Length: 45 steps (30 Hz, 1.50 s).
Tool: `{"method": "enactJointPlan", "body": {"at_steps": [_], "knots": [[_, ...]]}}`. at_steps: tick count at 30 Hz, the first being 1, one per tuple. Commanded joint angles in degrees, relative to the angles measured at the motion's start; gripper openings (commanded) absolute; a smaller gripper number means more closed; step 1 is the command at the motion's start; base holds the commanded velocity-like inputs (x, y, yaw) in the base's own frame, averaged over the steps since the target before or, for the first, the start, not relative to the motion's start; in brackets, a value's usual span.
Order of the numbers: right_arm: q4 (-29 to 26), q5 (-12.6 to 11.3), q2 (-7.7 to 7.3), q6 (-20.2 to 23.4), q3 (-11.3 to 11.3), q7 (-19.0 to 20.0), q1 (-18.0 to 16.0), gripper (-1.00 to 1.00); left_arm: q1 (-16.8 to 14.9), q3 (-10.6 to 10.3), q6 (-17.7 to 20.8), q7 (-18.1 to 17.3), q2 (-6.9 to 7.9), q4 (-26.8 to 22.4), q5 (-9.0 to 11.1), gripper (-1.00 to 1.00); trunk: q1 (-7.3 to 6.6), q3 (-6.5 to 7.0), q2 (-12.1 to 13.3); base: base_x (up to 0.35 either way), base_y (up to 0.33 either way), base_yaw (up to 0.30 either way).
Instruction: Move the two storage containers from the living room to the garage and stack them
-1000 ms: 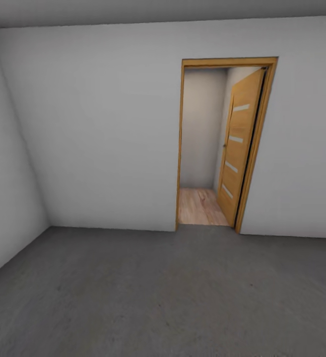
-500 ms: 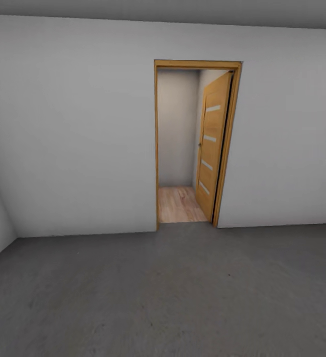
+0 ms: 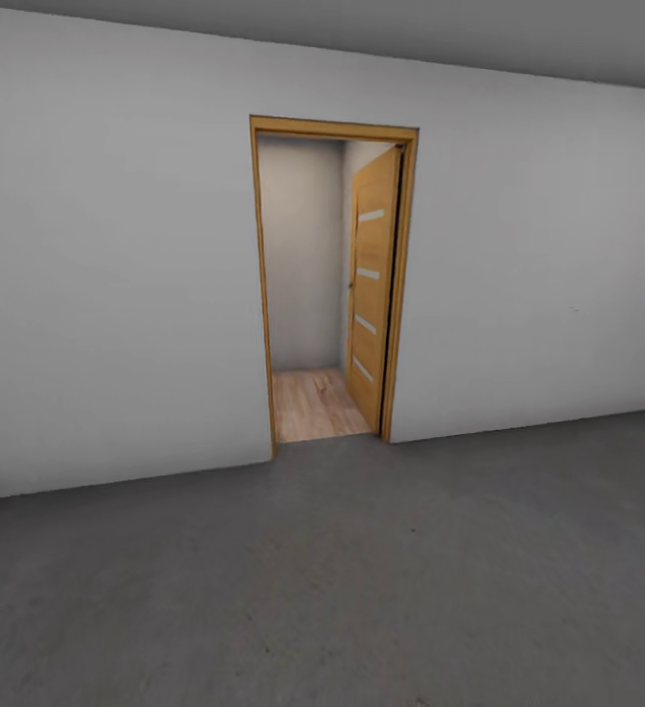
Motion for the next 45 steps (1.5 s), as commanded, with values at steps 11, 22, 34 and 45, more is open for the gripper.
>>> {"method": "enactJointPlan", "body": {"at_steps": [11,22,34,45], "knots": [[0.2,-0.5,0.02,-0.2,0.5,-0.2,-0.1,1.00,0.0,0.1,0.5,-0.3,-0.38,0.1,0.3,1.00,0.00,-0.07,0.0,0.011,0.000,-0.297],[0.1,-0.1,-0.19,-0.4,0.8,-0.8,-0.1,1.00,0.0,0.1,1.9,-0.2,-0.51,0.1,0.2,1.00,0.00,-0.07,0.0,0.284,0.000,-0.066],[0.1,0.0,-0.14,-0.3,0.9,-0.8,-0.1,1.00,0.0,0.1,2.1,-0.2,-0.50,0.1,0.1,1.00,0.00,-0.07,0.0,0.326,0.000,-0.001],[0.1,0.0,-0.03,0.0,0.8,-0.7,-0.1,1.00,0.0,0.1,2.1,-0.2,-0.51,0.1,0.1,1.00,0.00,-0.07,0.0,0.325,0.000,0.000]]}}
